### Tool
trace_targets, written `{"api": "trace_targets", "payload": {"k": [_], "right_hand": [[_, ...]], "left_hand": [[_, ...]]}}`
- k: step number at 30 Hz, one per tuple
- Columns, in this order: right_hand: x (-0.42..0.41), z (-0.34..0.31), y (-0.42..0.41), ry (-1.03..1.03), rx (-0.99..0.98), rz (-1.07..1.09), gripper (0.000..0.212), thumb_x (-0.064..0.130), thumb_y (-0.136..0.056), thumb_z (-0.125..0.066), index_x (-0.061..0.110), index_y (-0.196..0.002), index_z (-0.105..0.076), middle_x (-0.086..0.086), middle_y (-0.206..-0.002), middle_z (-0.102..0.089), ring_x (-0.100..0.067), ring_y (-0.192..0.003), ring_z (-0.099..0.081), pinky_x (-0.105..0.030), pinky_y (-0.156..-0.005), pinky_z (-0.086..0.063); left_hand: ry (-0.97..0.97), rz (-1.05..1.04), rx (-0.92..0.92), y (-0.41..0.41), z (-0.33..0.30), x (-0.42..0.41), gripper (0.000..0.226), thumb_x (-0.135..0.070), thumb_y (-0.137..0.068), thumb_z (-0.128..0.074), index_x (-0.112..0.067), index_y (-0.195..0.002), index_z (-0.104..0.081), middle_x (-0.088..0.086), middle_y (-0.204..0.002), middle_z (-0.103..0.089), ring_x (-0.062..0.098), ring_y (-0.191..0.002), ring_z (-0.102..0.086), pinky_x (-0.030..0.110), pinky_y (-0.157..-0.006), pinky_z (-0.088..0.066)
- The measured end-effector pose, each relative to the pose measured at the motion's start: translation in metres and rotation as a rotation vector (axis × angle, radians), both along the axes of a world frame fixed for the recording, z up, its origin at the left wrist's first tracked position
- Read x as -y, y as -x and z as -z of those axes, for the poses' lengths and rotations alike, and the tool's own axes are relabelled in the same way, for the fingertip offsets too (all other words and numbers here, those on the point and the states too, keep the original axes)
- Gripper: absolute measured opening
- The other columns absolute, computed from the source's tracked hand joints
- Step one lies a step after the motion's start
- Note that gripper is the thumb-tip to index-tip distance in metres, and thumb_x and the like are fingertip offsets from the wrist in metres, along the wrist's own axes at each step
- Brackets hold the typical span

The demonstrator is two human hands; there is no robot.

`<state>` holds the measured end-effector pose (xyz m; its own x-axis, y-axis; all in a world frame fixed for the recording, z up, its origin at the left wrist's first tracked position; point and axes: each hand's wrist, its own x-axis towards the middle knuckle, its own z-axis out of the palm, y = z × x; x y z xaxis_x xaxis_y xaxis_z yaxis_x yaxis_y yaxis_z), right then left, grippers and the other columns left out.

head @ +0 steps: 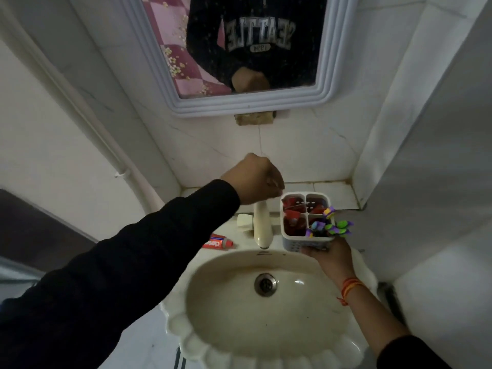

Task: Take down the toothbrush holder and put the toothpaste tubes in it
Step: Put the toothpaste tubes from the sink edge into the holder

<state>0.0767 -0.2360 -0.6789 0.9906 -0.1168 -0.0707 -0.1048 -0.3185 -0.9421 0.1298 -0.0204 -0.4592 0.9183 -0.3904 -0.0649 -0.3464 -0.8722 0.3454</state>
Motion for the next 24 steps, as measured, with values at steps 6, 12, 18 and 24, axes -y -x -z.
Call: {"api": "trace_targets", "payload": {"k": [6,12,18,24], "right_hand": [[0.000,0.010,-0.005,-0.003,-0.009,0.013,0.055,-0.001,-0.056,-0.093,0.014,-0.105,-0.072,-0.006,-0.103,-0.074,-0.022,-0.104,-0.068,-0.042,-0.097,-0.052],[0.002,0.011,-0.004,0.059,0.002,0.015,0.064,0.009,-0.054,-0.096,0.010,-0.113,-0.071,-0.013,-0.112,-0.075,-0.026,-0.112,-0.066,-0.045,-0.099,-0.051],[0.001,0.005,-0.002,0.018,-0.025,0.011,0.059,0.002,-0.057,-0.093,0.008,-0.111,-0.071,-0.010,-0.109,-0.073,-0.023,-0.109,-0.065,-0.042,-0.098,-0.050],[-0.001,-0.005,0.000,0.003,-0.001,-0.004,0.056,-0.003,-0.060,-0.090,0.002,-0.113,-0.070,-0.001,-0.105,-0.067,-0.015,-0.105,-0.060,-0.030,-0.091,-0.043]], "left_hand": [[-0.220,-0.266,-0.209,-0.018,0.067,-0.081,0.026,-0.013,-0.082,-0.078,-0.017,-0.108,-0.080,-0.001,-0.105,-0.079,0.015,-0.100,-0.072,0.022,-0.089,-0.053],[-0.604,-0.212,-0.465,-0.011,0.140,-0.124,0.053,-0.006,-0.068,-0.086,-0.022,-0.117,-0.073,0.003,-0.122,-0.069,0.024,-0.106,-0.070,0.037,-0.091,-0.059],[-0.721,-0.119,-0.413,0.003,0.154,-0.129,0.047,-0.023,-0.072,-0.084,-0.020,-0.115,-0.064,0.004,-0.116,-0.067,0.027,-0.106,-0.067,0.036,-0.084,-0.052],[-0.768,-0.087,-0.355,0.002,0.137,-0.126,0.036,-0.029,-0.083,-0.073,-0.026,-0.117,-0.065,0.002,-0.112,-0.070,0.026,-0.103,-0.068,0.036,-0.088,-0.047]]}}
